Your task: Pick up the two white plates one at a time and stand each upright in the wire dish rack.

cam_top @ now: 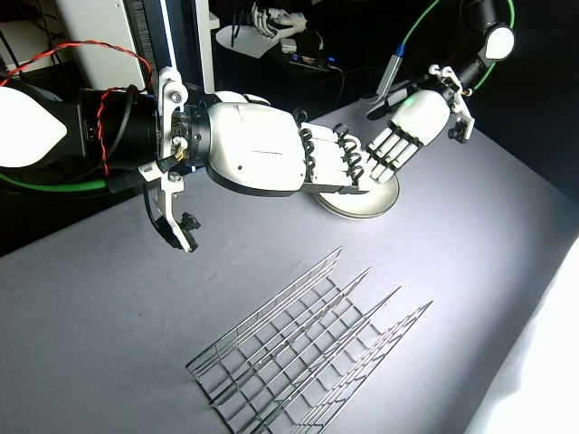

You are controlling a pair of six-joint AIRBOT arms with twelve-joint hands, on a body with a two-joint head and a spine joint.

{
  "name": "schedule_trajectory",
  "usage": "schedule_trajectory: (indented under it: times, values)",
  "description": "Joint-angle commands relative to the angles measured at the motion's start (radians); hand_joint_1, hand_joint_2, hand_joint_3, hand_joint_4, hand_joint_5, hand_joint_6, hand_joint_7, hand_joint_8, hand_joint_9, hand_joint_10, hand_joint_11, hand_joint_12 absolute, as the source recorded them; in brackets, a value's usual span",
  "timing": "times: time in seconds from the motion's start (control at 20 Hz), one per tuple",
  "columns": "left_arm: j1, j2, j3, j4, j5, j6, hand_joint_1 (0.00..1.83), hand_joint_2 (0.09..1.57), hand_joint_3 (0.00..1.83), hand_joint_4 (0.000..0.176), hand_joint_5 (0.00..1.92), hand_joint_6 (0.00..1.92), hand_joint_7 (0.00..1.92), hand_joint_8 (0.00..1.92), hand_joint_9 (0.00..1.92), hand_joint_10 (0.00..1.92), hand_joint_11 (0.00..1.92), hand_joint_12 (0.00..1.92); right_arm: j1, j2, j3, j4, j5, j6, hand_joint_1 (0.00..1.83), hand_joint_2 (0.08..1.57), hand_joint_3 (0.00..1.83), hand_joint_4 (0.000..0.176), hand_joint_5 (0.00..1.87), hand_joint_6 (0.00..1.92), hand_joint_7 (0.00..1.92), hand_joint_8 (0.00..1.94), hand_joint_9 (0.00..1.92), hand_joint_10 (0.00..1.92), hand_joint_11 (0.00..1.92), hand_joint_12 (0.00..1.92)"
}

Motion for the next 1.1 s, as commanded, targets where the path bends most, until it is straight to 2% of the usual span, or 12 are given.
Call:
schedule_trajectory:
  times: [0.0, 0.25, 0.85, 1.05]
  values:
    - [0.006, 0.000, 0.004, -0.018, -0.017, 0.005, 0.00, 1.02, 0.00, 0.000, 0.00, 0.00, 0.00, 0.00, 0.00, 0.00, 0.00, 0.00, 0.005, 0.004, 0.001, 0.045, 0.109, 0.005, 0.00, 1.02, 0.00, 0.000, 0.00, 0.00, 0.00, 0.00, 0.00, 0.00, 0.00, 0.00]
    - [0.003, -0.020, 0.005, -0.011, 0.013, 0.005, 0.00, 1.03, 0.00, 0.000, 0.00, 0.00, 0.00, 0.00, 0.00, 0.00, 0.00, 0.00, -0.002, 0.004, 0.001, 0.045, 0.115, 0.004, 0.00, 1.00, 0.00, 0.000, 0.00, 0.00, 0.00, 0.00, 0.00, 0.00, 0.00, 0.00]
    - [-0.048, -0.170, 0.031, -0.011, 0.098, -0.011, 0.00, 1.04, 0.00, 0.000, 0.00, 0.00, 0.00, 0.00, 0.00, 0.00, 0.00, 0.00, -0.032, -0.003, 0.001, 0.044, 0.128, 0.000, 0.00, 0.99, 0.00, 0.000, 0.00, 0.00, 0.00, 0.00, 0.00, 0.00, 0.00, 0.00]
    - [-0.067, -0.191, 0.040, -0.011, 0.106, -0.023, 0.00, 1.04, 0.00, 0.000, 0.00, 0.00, 0.00, 0.00, 0.00, 0.00, 0.00, 0.00, -0.040, -0.021, 0.001, -0.022, 0.129, 0.000, 0.28, 0.95, 0.00, 0.000, 0.00, 0.00, 0.00, 0.00, 0.00, 0.00, 0.00, 0.00]
